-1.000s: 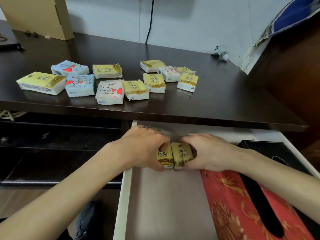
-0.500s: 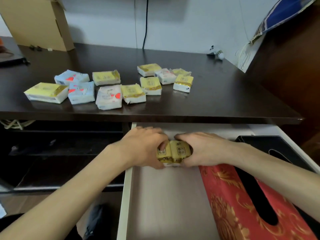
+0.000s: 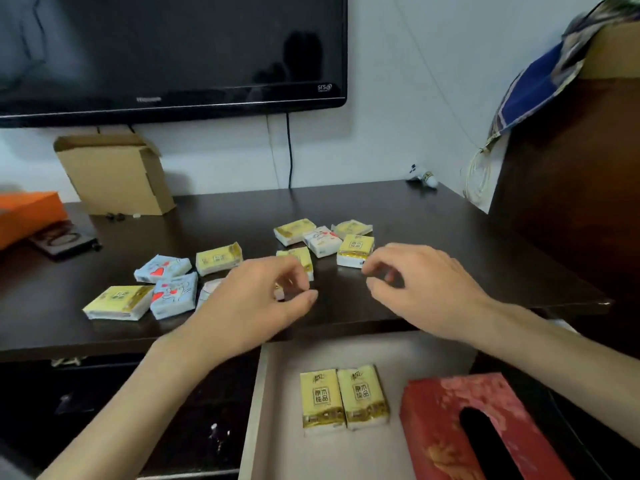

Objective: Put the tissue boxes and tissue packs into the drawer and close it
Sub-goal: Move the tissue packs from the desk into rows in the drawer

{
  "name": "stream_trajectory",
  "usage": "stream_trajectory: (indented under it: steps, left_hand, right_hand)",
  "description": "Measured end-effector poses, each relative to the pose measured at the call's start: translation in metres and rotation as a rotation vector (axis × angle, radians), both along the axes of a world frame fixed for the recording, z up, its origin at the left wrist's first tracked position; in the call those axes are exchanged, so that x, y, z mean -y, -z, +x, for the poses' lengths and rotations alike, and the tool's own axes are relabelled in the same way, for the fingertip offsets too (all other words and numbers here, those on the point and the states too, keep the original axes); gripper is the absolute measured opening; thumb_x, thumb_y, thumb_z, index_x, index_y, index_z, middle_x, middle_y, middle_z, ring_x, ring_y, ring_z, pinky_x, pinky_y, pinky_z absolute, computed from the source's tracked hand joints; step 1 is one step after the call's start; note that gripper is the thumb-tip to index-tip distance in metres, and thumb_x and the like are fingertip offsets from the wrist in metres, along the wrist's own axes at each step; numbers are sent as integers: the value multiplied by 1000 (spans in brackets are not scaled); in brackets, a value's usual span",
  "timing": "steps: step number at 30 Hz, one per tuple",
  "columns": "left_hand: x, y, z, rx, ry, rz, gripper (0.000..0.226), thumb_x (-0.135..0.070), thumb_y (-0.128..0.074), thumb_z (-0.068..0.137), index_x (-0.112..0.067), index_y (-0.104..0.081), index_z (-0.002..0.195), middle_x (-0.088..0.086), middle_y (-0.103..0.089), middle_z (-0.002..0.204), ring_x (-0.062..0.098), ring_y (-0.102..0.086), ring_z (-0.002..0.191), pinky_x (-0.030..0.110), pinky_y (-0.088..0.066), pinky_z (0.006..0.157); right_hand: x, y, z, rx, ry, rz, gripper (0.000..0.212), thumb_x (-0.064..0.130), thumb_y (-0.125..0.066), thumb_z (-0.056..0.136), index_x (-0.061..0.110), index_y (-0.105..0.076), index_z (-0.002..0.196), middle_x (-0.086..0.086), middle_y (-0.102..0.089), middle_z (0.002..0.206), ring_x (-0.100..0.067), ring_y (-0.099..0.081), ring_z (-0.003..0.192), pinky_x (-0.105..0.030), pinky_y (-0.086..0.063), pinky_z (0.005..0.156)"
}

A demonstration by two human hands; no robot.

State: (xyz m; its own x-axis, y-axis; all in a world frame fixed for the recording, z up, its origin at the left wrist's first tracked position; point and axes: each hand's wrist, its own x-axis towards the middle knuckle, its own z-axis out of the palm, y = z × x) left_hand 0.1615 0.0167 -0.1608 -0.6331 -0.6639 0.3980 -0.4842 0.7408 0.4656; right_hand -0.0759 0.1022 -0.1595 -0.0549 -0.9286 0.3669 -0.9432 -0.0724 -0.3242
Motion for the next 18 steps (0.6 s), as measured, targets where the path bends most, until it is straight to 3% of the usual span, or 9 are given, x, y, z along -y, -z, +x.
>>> stream_trajectory:
  steps: [2,3,6,8,11,16,18]
  left_hand:
    - [31,-9,-15,107,-63,-22,17,-44,-70,80,-32,-63,91,-16,-64,96,6,-62,93,31,-48,75]
    - [47,-10,-22,206,-85,-28,24,-41,-74,80,-30,-64,99,-11,-60,107,14,-59,107,32,-45,83]
    - [80,-7,-36,472,-92,-11,47,-41,-79,76,-26,-65,118,5,-46,141,25,-32,140,38,-33,110]
    - [95,-7,-40,557,-101,28,52,-46,-80,74,-26,-64,119,5,-50,137,26,-39,134,40,-37,107]
    - [106,-8,-44,654,-147,108,52,-43,-80,75,-28,-59,120,2,-57,131,25,-51,118,42,-45,99]
    - [105,-8,-48,651,-173,61,47,-42,-79,74,-30,-58,114,-1,-60,127,21,-53,107,42,-48,92]
    - [99,-11,-49,644,-181,40,52,-46,-79,71,-31,-57,115,-2,-60,129,22,-55,111,44,-48,94]
  right_hand:
    - [38,-5,-11,-13,37,29,24,43,-60,89,37,-68,111,13,-68,114,-18,-63,107,-40,-50,83]
    - [56,-4,-15,-34,51,60,30,41,-62,90,34,-67,119,8,-65,122,-21,-59,115,-40,-48,84]
    - [98,6,-22,-17,61,195,52,39,-68,88,27,-59,138,-5,-52,143,-28,-48,131,-43,-47,97]
    - [111,14,-27,42,54,254,56,40,-72,86,29,-59,139,-7,-50,147,-30,-49,132,-46,-46,104]
    - [113,21,-32,69,47,270,54,40,-74,82,36,-60,134,-4,-53,144,-29,-53,126,-47,-49,101]
    - [97,27,-39,42,38,246,42,39,-76,80,39,-59,119,3,-55,130,-21,-52,107,-42,-49,92]
    - [87,26,-40,61,33,247,41,39,-78,79,39,-58,115,5,-55,125,-18,-51,103,-40,-48,90]
